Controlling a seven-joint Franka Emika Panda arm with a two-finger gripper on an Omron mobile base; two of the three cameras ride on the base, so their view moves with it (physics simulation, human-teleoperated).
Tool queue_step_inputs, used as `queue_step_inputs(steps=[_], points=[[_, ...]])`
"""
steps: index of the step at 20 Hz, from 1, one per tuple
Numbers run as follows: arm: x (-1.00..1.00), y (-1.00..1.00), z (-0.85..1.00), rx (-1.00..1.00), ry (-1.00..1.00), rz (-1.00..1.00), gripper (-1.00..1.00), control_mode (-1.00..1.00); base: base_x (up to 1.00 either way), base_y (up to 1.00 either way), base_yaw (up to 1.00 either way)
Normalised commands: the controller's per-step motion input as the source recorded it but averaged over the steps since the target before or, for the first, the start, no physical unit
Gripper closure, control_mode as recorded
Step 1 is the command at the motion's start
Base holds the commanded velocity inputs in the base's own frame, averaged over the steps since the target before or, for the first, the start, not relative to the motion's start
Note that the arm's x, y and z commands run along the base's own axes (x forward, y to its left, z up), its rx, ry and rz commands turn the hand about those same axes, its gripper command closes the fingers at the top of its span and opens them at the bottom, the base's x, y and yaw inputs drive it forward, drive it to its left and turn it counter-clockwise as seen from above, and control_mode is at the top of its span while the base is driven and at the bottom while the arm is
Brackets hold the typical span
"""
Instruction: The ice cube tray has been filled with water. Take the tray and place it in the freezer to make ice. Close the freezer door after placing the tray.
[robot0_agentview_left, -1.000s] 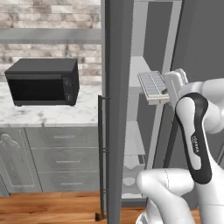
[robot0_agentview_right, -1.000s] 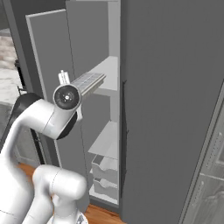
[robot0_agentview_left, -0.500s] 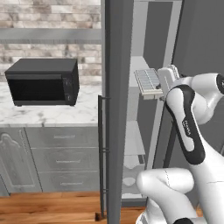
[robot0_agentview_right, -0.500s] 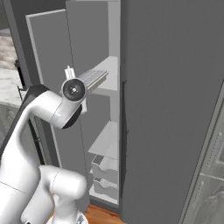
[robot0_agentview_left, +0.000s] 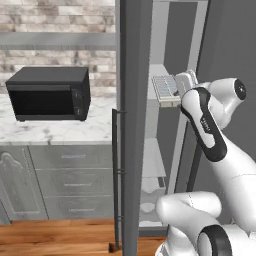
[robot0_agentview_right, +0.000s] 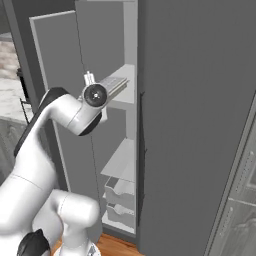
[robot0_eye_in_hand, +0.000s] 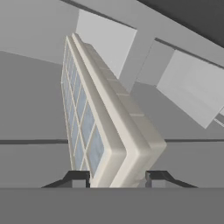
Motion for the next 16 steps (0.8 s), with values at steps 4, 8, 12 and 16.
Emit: queue_step_inputs(steps=[4, 8, 12, 16], points=[[0.50, -0.21, 0.00, 0.00, 0.00, 0.00, 1.00, -1.00, 0.00, 0.00, 0.00], [0.51, -0.04, 0.00, 0.00, 0.00, 0.00, 1.00, -1.00, 0.00, 0.00, 0.00], [0.51, 0.00, 0.00, 0.00, 0.00, 0.00, 1.00, -1.00, 0.00, 0.00, 0.00], [0.50, 0.00, 0.00, 0.00, 0.00, 0.00, 1.00, -1.00, 0.00, 0.00, 0.00]])
